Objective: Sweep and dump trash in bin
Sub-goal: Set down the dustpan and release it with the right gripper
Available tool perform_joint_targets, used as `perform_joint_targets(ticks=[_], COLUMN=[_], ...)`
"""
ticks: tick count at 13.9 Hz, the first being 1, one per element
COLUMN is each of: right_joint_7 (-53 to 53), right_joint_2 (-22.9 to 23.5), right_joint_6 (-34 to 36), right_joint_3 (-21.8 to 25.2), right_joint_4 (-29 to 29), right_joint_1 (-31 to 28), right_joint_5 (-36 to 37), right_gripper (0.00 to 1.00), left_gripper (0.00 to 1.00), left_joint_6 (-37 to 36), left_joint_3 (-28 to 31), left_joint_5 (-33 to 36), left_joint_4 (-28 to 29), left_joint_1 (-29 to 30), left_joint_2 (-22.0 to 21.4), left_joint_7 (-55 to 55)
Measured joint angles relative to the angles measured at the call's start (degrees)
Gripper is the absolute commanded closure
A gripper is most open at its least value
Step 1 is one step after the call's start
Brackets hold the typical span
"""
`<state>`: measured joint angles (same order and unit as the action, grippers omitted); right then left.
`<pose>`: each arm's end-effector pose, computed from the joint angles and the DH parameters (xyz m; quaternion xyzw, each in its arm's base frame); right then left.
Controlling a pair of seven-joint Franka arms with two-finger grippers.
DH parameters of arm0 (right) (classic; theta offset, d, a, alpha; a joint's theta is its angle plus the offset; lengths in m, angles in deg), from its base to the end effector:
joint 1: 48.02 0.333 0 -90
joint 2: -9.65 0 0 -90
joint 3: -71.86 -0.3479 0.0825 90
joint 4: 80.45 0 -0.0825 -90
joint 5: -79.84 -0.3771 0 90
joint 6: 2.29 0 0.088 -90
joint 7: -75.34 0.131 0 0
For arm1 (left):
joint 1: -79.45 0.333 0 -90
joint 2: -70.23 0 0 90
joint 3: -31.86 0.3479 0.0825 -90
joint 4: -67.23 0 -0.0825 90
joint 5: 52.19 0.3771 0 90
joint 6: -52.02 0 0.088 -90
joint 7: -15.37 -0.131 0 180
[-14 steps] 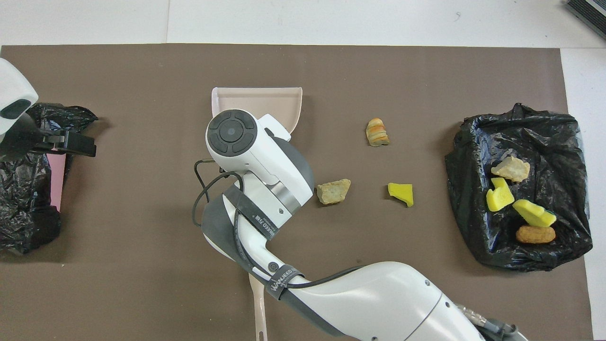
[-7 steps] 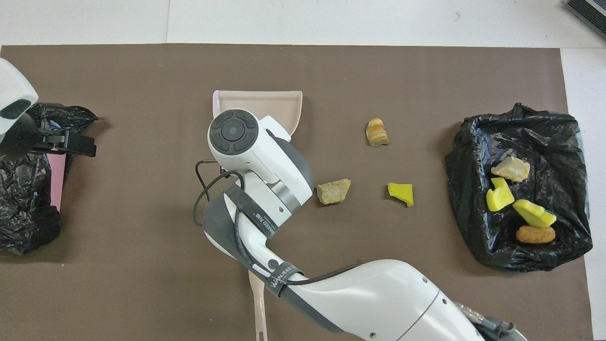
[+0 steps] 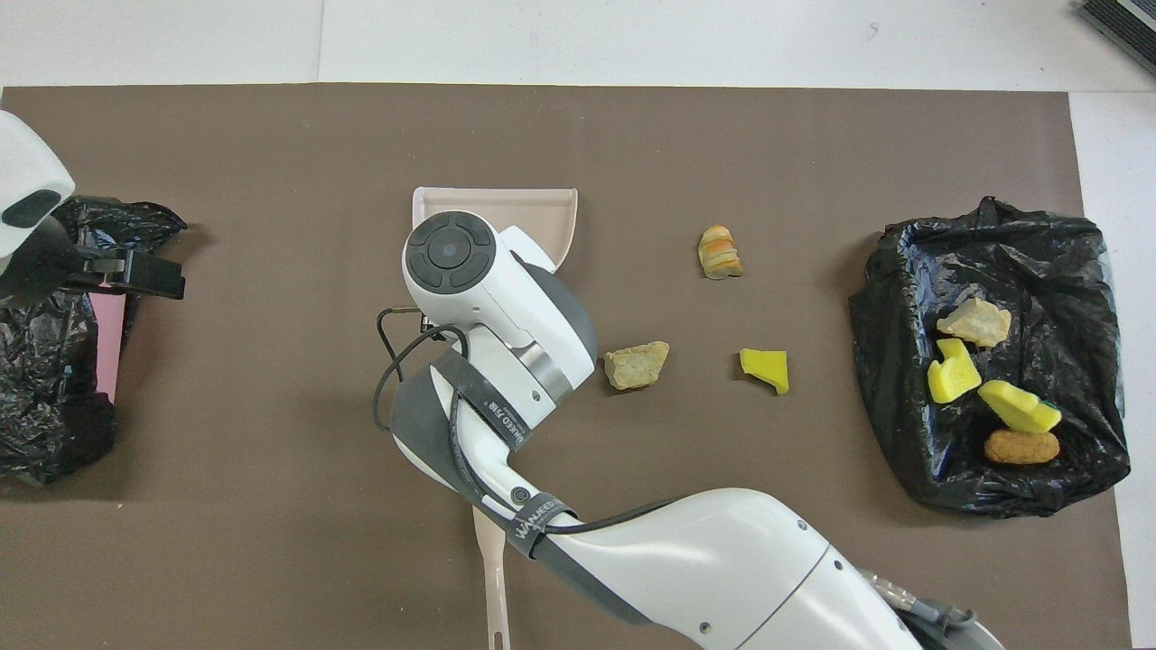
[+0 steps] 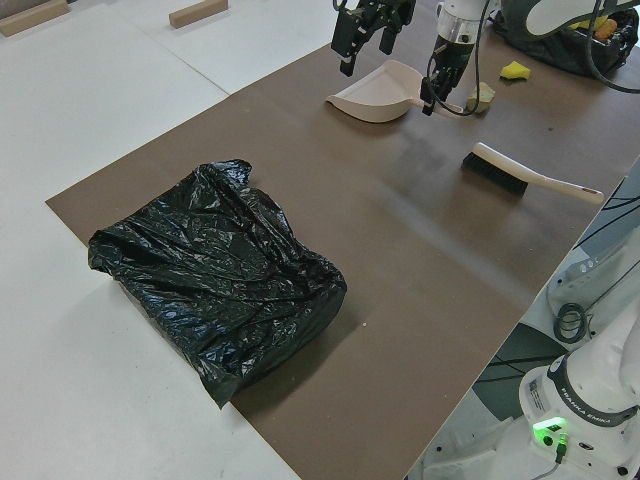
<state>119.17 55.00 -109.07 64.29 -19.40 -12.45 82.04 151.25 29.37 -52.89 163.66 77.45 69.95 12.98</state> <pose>0.5934 0.5052 0.3640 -0.9994 0.0203 0.0150 0.0249 0.5576 -0.0453 0.5968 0.9979 -0.0592 0.0268 0.0064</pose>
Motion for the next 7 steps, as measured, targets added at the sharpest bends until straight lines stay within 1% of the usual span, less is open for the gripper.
perform_joint_targets(ticks=[2, 3, 7], right_joint_7=[0.00, 0.00, 0.00], right_joint_2=[-2.71, -4.73, -14.33], right_joint_6=[0.20, 0.62, 1.02], right_joint_3=[-0.08, -0.15, -0.33], right_joint_4=[1.06, 2.76, 14.72], right_joint_1=[0.13, 0.25, 2.70], right_joint_5=[-0.02, -0.05, -0.56], right_gripper=[0.36, 0.36, 0.35], left_gripper=[0.00, 0.00, 0.00], left_joint_6=[0.28, 0.82, 4.00], left_joint_3=[-0.38, -0.54, -0.93], left_joint_5=[0.00, 0.00, -0.01], left_joint_4=[-0.07, -0.07, -0.03], left_joint_1=[-0.03, -0.05, -2.45], left_joint_2=[-0.02, 0.02, 1.54], left_joint_7=[-0.04, -0.03, 0.70])
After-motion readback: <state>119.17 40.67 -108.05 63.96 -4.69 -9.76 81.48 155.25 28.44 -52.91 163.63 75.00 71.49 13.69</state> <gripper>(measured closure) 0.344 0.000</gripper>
